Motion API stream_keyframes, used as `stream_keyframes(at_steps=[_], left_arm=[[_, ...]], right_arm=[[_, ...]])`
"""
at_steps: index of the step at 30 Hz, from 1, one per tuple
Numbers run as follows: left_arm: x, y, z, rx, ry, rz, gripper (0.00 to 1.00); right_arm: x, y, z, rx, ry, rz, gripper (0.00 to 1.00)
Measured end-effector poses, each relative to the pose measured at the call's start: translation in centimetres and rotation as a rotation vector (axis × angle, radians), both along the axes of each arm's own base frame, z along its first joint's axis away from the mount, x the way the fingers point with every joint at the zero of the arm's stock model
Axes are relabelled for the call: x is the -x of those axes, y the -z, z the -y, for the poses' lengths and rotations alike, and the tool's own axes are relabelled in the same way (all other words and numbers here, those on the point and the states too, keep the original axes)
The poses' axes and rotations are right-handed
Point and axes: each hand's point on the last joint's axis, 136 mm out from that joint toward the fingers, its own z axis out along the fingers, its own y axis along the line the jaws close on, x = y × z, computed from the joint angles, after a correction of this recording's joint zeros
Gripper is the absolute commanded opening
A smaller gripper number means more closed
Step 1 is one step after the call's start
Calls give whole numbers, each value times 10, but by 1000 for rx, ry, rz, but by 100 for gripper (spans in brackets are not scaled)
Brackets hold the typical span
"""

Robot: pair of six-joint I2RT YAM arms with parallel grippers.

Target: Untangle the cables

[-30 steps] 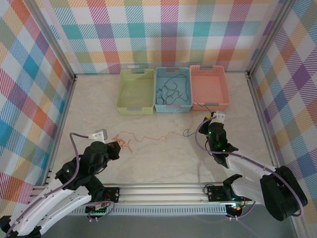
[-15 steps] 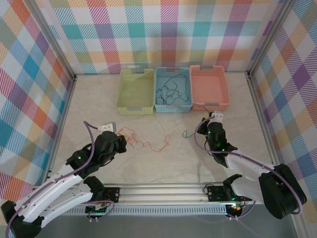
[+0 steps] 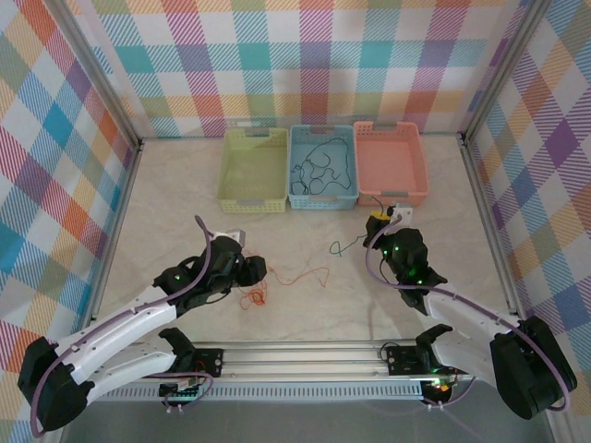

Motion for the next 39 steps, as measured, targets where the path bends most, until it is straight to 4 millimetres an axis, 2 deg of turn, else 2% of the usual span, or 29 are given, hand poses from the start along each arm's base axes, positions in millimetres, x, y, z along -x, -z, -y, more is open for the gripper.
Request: stream_keyframes(at_steps=[4, 7, 10, 21, 27, 34, 39], left_arm=[[-6, -24, 12, 27, 42, 26, 65], [-10, -43, 25, 80, 69, 50, 65], [-13, -50, 42, 120, 109, 42, 65], [-18, -35, 119, 71, 264, -44, 68], [-27, -27, 151, 37, 311, -64, 70], [-34, -19, 181, 14, 350, -77, 68], [-39, -8, 193, -44, 359, -81, 60]], right_arm=[[5, -11, -8, -27, -58, 40, 0], [9, -20, -15, -42, -103, 71, 0], [12, -26, -21, -57, -141, 93, 0], [16, -32, -32, -78, -209, 120, 0], [16, -32, -33, -80, -217, 121, 0], [16, -29, -35, -77, -224, 113, 0], [16, -29, -35, -77, -224, 112, 0]])
